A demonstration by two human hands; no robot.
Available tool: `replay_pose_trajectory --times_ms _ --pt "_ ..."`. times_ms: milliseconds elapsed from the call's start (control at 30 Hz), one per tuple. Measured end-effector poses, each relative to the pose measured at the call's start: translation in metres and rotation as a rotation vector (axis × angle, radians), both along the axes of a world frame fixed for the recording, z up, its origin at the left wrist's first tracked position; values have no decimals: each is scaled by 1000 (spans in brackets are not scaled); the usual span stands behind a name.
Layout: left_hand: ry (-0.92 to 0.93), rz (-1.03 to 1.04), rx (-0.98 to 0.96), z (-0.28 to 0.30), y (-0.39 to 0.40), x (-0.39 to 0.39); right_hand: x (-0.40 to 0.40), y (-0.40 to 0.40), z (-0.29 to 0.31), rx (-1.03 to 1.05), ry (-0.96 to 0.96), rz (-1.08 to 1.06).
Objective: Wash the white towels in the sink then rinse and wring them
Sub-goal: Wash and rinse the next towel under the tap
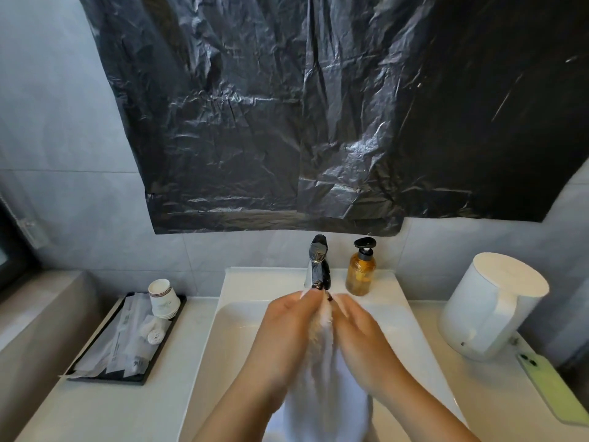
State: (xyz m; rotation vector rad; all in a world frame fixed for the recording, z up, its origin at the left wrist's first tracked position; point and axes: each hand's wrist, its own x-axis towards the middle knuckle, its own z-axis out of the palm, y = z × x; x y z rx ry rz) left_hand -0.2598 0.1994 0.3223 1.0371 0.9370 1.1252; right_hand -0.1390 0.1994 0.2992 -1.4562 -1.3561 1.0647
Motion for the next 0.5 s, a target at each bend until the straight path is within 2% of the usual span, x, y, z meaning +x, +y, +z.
replay_pose_trajectory --times_ms 133,200,267,400,500 --pt "191 48 195 15 -3 -6 2 -16 5 -157 350 320" --pt "245 104 261 16 0 -11 6 -18 6 -153 420 373" --pt "240 141 286 13 3 -16 6 -18 4 -95 360 360" --pt "147 112 310 2 5 -22 5 -11 10 143 198 157" --pt "82 -60 276 -16 3 -31 6 -5 33 329 157 21"
